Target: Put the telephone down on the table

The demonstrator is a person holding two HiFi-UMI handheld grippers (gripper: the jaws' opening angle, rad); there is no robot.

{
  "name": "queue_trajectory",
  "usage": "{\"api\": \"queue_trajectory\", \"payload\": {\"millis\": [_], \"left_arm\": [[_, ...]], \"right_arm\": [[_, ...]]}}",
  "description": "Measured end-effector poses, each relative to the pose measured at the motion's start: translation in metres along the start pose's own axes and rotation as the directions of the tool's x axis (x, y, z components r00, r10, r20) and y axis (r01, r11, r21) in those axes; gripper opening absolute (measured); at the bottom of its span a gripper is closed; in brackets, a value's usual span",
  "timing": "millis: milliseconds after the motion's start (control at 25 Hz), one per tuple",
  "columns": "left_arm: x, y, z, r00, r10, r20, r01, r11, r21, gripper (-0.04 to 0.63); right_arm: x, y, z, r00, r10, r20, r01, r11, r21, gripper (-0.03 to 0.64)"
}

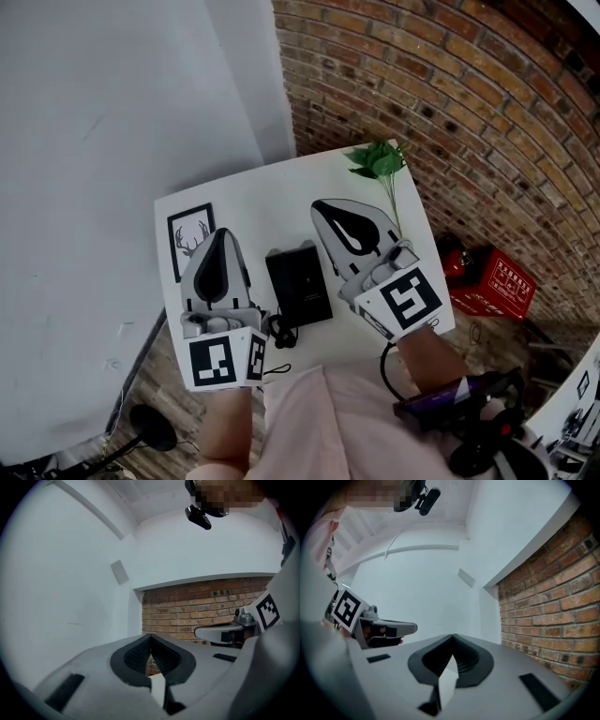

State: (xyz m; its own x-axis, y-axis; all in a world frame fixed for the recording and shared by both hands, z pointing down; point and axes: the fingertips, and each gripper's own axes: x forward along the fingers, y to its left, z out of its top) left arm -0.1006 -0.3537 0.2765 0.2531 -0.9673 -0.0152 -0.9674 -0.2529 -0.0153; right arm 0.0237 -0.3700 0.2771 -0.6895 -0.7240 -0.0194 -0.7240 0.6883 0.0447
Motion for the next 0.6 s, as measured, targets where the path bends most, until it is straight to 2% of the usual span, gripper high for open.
{"api": "queue_trajectory", "payload": {"millis": [600], "left_arm": [[-0.0014, -0.0037, -0.0054, 1.000, -0.007, -0.014, 0.007, 1.000, 0.024, 0.004]], "right_arm": [[-0.0032, -0.0031, -0.0033, 1.000, -0.022, -0.006, 0.022, 1.000, -0.010, 0.005]]}}
